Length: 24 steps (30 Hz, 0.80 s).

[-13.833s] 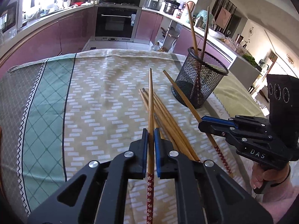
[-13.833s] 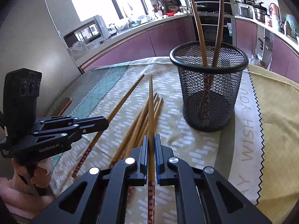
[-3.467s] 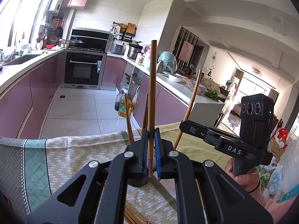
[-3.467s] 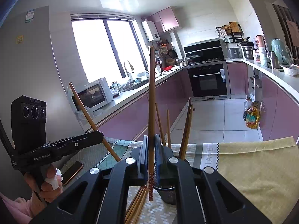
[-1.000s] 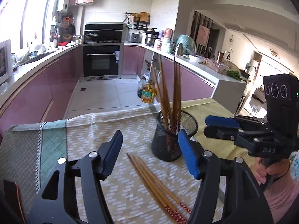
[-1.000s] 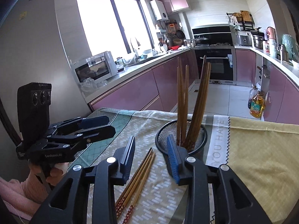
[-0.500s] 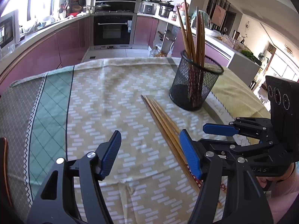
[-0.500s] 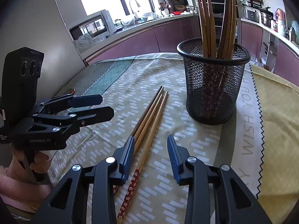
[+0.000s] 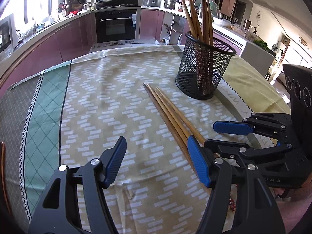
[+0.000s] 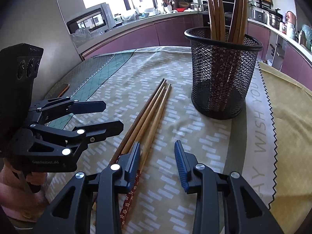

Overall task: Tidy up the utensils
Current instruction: 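Move both open grippers over the remaining chopsticks on the cloth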

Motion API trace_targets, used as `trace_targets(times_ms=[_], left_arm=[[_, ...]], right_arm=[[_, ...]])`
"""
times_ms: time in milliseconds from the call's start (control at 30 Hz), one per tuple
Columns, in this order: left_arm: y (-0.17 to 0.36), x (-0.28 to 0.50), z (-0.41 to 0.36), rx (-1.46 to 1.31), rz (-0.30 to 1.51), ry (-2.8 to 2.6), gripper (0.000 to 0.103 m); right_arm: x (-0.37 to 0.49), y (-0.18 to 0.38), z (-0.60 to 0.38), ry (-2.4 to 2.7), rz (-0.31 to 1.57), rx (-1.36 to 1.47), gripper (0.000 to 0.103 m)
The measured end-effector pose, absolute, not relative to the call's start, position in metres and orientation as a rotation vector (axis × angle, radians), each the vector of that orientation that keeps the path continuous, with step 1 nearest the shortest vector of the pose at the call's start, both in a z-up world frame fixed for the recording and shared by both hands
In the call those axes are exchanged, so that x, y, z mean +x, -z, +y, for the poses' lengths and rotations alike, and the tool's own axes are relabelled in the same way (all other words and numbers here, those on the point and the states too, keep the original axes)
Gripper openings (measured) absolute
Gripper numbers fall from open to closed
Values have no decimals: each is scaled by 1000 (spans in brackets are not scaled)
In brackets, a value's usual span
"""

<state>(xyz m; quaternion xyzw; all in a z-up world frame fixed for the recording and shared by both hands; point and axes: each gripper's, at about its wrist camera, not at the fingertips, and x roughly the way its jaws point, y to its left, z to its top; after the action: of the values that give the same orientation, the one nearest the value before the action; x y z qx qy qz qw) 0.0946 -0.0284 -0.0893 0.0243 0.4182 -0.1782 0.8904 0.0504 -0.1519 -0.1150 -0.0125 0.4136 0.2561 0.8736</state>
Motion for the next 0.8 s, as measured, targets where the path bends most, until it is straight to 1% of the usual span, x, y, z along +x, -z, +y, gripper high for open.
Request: trace_targets(times_ms=[533, 600, 800], left_arm=[[99, 103, -39, 85, 901, 358, 64], [98, 103, -39, 85, 901, 360, 62], [98, 104, -36, 98, 907, 356, 51]], right_arm=[[53, 115, -148, -533, 865, -39, 34], [52, 115, -149, -532, 865, -41, 33], [55, 115, -149, -520, 868, -49, 32]])
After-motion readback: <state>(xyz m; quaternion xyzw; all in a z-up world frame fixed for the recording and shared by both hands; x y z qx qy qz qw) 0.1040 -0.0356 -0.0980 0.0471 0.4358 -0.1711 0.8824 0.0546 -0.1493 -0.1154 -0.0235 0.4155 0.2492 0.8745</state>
